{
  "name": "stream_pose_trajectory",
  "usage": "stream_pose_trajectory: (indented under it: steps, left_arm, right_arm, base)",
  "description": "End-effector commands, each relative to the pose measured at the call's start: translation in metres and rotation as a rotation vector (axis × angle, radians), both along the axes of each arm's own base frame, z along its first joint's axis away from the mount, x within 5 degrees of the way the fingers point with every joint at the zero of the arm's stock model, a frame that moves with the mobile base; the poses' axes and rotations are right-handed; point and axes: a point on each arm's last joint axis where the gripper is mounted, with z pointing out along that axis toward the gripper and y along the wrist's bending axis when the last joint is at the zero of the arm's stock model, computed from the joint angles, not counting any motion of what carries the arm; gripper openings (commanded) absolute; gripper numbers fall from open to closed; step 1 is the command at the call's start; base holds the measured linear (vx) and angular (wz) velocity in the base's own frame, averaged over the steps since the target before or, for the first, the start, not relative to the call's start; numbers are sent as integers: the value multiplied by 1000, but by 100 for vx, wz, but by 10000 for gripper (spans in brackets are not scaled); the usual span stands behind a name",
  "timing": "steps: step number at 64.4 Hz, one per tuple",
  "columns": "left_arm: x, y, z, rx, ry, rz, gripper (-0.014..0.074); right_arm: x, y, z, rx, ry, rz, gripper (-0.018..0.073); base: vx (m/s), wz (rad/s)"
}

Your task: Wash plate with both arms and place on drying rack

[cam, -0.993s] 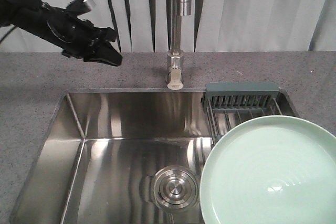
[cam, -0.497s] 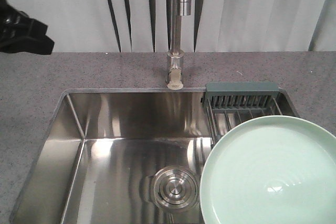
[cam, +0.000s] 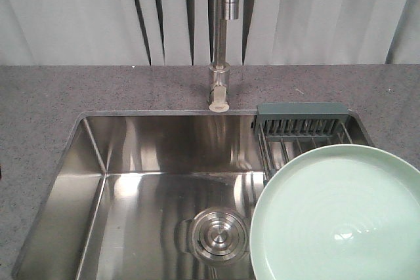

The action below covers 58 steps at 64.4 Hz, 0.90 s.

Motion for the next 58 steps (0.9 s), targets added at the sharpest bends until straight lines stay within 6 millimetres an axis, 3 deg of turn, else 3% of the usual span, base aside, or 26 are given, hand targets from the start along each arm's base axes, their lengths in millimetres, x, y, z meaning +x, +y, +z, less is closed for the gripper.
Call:
stream_pose_trajectory:
  steps: [1, 11, 28, 58]
  left_arm:
    - [-13, 3, -16, -93, -101, 56, -6]
    - [-25, 5, -43, -110, -97, 62, -6]
    - [-24, 7, -48, -92, -124, 79, -6]
    - [-11, 20, -90, -93, -206, 245, -6]
  right_arm:
    - [4, 0, 12, 23, -75, -21, -1]
    - [4, 0, 12, 23, -75, -21, -1]
    - [4, -1, 12, 20, -81, -25, -1]
    - [4, 0, 13, 29, -82, -22, -1]
  base:
    - [0, 0]
    - [0, 0]
    - [0, 0]
    - [0, 0]
